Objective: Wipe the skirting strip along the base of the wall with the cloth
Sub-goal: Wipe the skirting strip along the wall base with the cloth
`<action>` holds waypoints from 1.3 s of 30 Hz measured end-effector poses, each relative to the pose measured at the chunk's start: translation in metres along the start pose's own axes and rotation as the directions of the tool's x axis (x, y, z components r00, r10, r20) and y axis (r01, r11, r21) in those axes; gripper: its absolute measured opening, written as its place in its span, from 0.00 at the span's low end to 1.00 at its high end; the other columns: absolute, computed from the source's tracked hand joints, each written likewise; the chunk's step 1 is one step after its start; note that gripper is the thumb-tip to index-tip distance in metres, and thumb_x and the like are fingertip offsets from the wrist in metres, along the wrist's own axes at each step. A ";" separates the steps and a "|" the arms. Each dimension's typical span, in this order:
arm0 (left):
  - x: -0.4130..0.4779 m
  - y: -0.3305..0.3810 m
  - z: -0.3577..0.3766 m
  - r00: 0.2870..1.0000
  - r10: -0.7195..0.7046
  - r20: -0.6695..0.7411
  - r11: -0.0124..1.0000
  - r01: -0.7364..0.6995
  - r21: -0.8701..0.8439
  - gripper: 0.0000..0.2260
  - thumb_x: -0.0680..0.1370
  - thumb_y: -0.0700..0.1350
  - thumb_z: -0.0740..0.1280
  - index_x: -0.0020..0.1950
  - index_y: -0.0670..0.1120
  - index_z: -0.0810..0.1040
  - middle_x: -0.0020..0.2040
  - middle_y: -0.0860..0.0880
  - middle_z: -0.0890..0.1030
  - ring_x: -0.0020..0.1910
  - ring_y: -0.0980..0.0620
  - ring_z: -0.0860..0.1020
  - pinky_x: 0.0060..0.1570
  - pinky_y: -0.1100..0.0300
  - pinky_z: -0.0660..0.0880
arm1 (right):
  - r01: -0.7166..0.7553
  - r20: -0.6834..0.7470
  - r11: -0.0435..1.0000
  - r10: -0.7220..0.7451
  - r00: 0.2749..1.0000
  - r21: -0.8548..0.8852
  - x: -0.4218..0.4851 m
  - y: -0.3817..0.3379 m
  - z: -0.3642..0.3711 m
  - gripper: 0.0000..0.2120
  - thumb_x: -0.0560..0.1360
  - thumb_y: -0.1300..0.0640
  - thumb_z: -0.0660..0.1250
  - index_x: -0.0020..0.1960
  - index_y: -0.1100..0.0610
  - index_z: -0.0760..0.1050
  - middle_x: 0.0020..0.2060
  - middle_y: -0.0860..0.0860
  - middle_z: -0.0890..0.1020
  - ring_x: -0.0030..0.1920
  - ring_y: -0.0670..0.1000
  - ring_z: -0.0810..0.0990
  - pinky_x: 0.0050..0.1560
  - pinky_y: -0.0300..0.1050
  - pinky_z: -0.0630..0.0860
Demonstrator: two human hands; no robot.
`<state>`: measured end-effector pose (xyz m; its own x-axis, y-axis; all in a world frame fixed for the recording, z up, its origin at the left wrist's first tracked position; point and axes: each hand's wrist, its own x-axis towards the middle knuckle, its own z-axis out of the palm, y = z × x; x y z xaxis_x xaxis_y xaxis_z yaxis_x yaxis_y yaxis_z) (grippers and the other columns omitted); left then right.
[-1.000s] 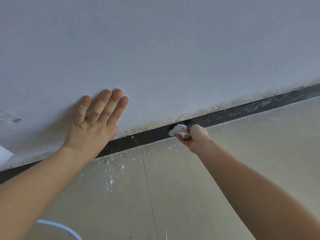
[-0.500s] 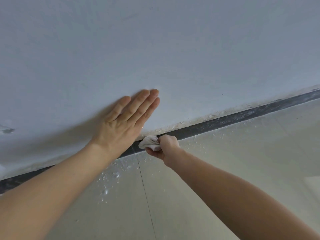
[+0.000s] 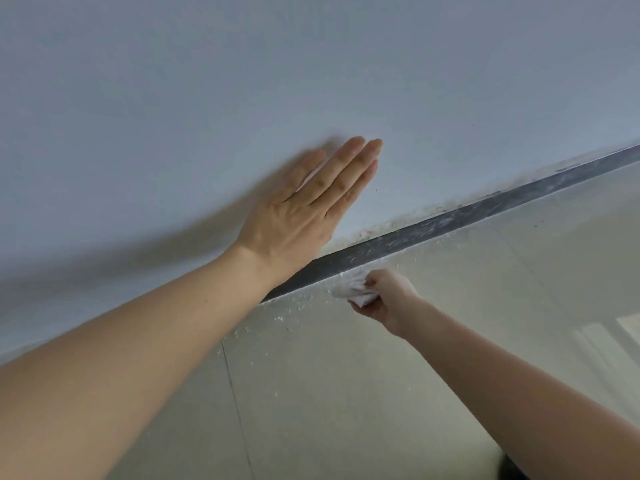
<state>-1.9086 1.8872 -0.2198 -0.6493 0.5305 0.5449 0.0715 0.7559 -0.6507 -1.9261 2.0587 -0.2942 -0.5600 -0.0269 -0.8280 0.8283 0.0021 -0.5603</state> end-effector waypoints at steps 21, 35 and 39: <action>0.005 0.009 0.003 0.979 -0.035 0.199 0.974 -0.010 0.225 0.31 0.79 0.51 0.55 0.80 0.46 0.47 0.78 0.45 0.38 0.77 0.49 0.36 0.73 0.52 0.35 | -0.053 0.054 0.879 0.031 0.998 0.475 0.061 -0.054 -0.060 0.06 0.77 0.71 0.55 0.47 0.68 0.71 0.57 0.66 0.77 0.56 0.65 0.80 0.50 0.53 0.82; 0.003 0.008 0.002 0.971 0.003 0.238 0.978 -0.053 0.203 0.33 0.78 0.51 0.57 0.80 0.46 0.47 0.78 0.45 0.38 0.77 0.49 0.36 0.73 0.52 0.33 | -0.218 0.323 0.954 0.145 0.935 0.204 0.053 -0.064 -0.025 0.16 0.76 0.72 0.51 0.61 0.73 0.69 0.53 0.67 0.78 0.48 0.64 0.81 0.37 0.52 0.83; 0.004 0.009 0.005 0.975 -0.006 0.220 0.973 -0.045 0.225 0.34 0.78 0.51 0.57 0.79 0.45 0.45 0.78 0.44 0.37 0.76 0.49 0.36 0.72 0.51 0.32 | -0.127 0.226 0.920 0.044 0.973 0.370 0.048 -0.089 -0.079 0.10 0.78 0.70 0.51 0.52 0.72 0.69 0.48 0.69 0.77 0.53 0.67 0.80 0.33 0.51 0.82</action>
<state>-1.9143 1.8938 -0.2265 -0.8004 0.4286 0.4191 -0.0719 0.6254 -0.7770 -2.0280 2.1363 -0.2855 -0.5047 -0.2518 -0.8258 0.8400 -0.3641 -0.4023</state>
